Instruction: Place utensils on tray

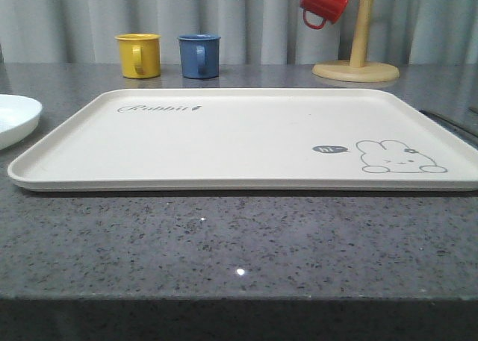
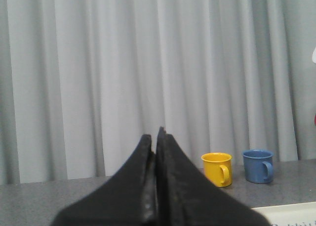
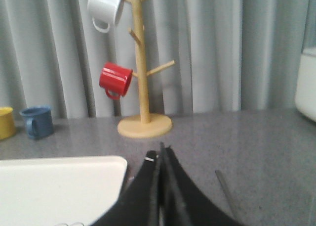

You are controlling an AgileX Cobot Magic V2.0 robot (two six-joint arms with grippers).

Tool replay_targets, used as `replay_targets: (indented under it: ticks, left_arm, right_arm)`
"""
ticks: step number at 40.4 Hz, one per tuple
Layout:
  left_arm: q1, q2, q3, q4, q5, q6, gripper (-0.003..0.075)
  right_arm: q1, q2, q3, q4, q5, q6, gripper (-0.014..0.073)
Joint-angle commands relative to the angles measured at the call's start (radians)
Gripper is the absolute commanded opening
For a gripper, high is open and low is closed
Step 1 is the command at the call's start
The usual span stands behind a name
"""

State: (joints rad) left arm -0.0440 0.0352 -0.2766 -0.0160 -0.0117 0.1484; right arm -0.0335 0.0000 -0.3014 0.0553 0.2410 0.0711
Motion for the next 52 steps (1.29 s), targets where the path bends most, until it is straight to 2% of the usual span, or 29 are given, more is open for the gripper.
replay_targets:
  ticks: [1,7,11,20,23,26,28,29,31,33,35,37,48,52]
  left_arm:
    - [0.001,0.107,-0.131,0.029,0.076,-0.006,-0.0018]
    - [0.001,0.285,-0.248,0.029,0.163,-0.006,-0.0018]
    - [0.001,0.357,-0.278,0.029,0.171,-0.006,-0.0018]
    - [0.001,0.379,-0.282,0.029,0.169,-0.006,-0.0005]
    - [0.001,0.379,-0.282,0.016,0.169,-0.006,0.0084]
    - [0.001,0.379,-0.282,-0.001,0.171,-0.006,0.0253]
    - [0.001,0.379,-0.282,-0.014,0.171,-0.006,0.0386]
    - [0.001,0.379,-0.282,-0.013,0.171,-0.006,0.0479]
    - [0.001,0.379,-0.282,-0.013,0.171,-0.006,0.0587]
    - [0.001,0.379,-0.282,-0.013,0.171,-0.006,0.0656]
    - [0.001,0.379,-0.282,-0.013,0.171,-0.006,0.0685]
    - [0.001,0.379,-0.282,-0.013,0.171,-0.006,0.0680]
    - [0.001,0.388,-0.287,-0.013,0.141,-0.006,0.0680]
    - [0.001,0.468,-0.343,-0.022,0.228,-0.006,0.0680]
  right_arm:
    - [-0.007,0.083,-0.153,0.002,0.063,-0.008,-0.0069]
    - [-0.007,0.275,-0.255,0.002,0.061,-0.008,-0.0067]
    - [-0.007,0.363,-0.287,0.002,0.062,-0.008,-0.0067]
    - [-0.007,0.390,-0.290,0.002,0.062,-0.008,-0.0064]
    - [-0.007,0.390,-0.290,0.002,0.062,-0.008,-0.0008]
    - [-0.007,0.390,-0.290,0.002,0.062,-0.008,0.0120]
    - [-0.007,0.390,-0.290,0.002,0.062,-0.008,0.0233]
    - [-0.007,0.390,-0.290,0.002,0.062,-0.008,0.0321]
    - [-0.007,0.390,-0.290,0.002,0.062,-0.008,0.0440]
    - [-0.007,0.390,-0.290,0.002,0.062,-0.008,0.0538]
    - [-0.007,0.390,-0.290,0.002,0.062,-0.008,0.0608]
    - [-0.007,0.390,-0.290,0.002,0.062,-0.008,0.0660]
    - [-0.007,0.390,-0.290,0.002,0.062,-0.008,0.0654]
    - [-0.007,0.390,-0.290,0.002,0.062,-0.008,0.0654]
